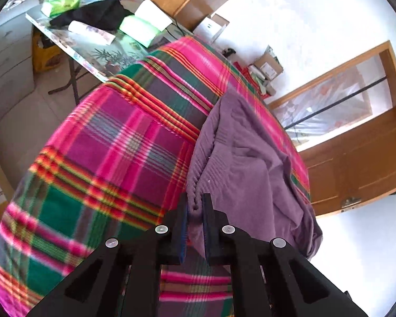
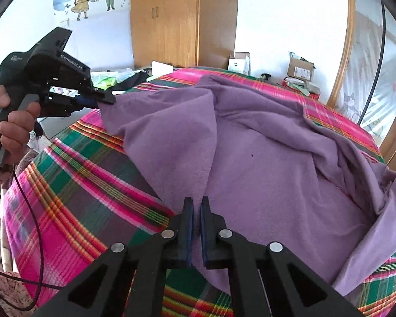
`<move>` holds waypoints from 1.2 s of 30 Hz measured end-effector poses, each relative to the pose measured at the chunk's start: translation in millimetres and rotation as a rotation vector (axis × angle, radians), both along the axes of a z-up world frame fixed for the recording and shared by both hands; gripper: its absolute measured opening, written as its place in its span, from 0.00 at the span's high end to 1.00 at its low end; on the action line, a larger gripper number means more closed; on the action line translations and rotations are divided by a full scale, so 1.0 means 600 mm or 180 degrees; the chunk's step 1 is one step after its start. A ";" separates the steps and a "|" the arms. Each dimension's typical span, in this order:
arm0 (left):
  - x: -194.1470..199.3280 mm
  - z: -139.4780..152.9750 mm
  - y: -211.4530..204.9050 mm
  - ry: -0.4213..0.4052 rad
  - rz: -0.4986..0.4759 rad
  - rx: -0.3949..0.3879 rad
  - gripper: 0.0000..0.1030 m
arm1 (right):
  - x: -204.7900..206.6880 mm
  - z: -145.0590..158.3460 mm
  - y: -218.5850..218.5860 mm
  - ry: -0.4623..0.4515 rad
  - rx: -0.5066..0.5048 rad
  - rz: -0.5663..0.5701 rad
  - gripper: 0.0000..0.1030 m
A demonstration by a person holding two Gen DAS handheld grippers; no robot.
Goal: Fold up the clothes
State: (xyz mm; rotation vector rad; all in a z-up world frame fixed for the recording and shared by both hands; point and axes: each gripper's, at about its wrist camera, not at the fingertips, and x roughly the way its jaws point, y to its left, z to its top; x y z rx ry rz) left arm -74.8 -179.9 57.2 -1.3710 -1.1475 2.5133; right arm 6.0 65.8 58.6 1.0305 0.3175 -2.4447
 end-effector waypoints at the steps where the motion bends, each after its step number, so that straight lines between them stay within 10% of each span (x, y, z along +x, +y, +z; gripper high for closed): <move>1: 0.010 0.001 -0.004 0.0005 0.0018 -0.0009 0.90 | 0.005 0.004 0.000 -0.0001 -0.0012 0.0021 0.95; 22: 0.193 -0.033 -0.039 0.0023 0.0140 0.0147 0.90 | 0.116 0.023 0.019 -0.0207 0.0058 0.0487 0.95; 36: 0.204 -0.068 -0.036 -0.0118 0.0092 -0.0156 0.85 | 0.064 0.039 -0.013 -0.0630 0.0112 0.0811 0.87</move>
